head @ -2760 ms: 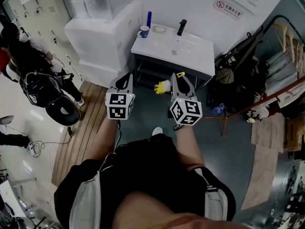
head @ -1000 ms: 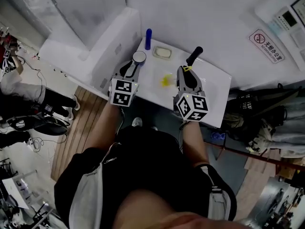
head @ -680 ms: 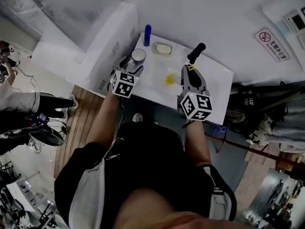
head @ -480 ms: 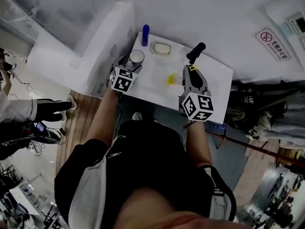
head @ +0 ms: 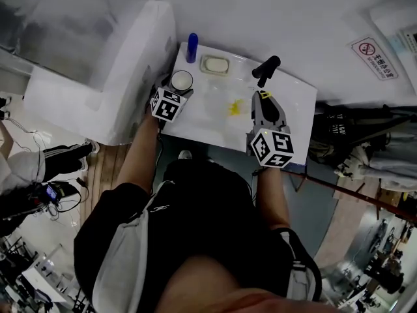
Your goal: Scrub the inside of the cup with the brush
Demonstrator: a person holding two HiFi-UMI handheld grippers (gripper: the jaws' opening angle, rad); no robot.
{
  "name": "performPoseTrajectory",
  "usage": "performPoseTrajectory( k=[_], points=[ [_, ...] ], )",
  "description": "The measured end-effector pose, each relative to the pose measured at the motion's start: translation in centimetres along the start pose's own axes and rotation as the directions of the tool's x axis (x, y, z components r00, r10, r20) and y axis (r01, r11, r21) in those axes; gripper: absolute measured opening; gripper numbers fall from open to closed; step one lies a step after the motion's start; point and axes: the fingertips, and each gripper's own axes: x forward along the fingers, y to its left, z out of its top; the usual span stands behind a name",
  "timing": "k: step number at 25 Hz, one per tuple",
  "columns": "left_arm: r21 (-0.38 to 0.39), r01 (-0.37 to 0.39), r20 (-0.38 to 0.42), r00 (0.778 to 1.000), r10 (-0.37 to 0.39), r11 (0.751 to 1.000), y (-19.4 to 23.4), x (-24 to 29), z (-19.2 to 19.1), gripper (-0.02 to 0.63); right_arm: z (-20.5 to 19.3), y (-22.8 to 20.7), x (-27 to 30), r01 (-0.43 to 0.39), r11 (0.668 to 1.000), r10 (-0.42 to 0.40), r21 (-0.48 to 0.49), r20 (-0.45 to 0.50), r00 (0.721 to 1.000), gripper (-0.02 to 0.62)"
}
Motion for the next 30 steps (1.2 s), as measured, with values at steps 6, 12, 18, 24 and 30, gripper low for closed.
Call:
performPoseTrajectory(
  k=[6,12,18,24,30],
  points=[
    [0.001,0.036,0.031,0.999,-0.036,0.999,-0.3,1.9,-0.1,0.390,-0.7,-0.4,0.5,0.030,1.000,-0.030,0.005,-0.023,0.999,0.057],
    [-0.001,0.025,0.065,0.998,-0.025,1.000,-0.2,3.4,-0.8,0.390,-1.7,-0.6,0.9,0.048,0.999,-0.047,0.014,-0.050,0.998,0.057],
    [0.025,0.008,0.079,0.997,-0.010,1.000,0.2,4.1,-0.6,0.390,-2.1,-1.1,1.0,0.068,0.997,-0.067,0.024,-0.065,0.996,0.057],
    [0.034,0.007,0.074,0.997,-0.010,0.999,0.1,3.7,-0.6,0.388,-1.6,-1.1,0.8,0.077,0.997,-0.075,0.029,-0.053,0.996,0.057],
    [0.045,0.020,0.106,0.994,-0.025,0.999,-0.5,2.6,0.6,0.388,-1.2,-1.8,0.1,0.096,0.994,-0.095,0.044,-0.034,0.995,0.057]
  ],
)
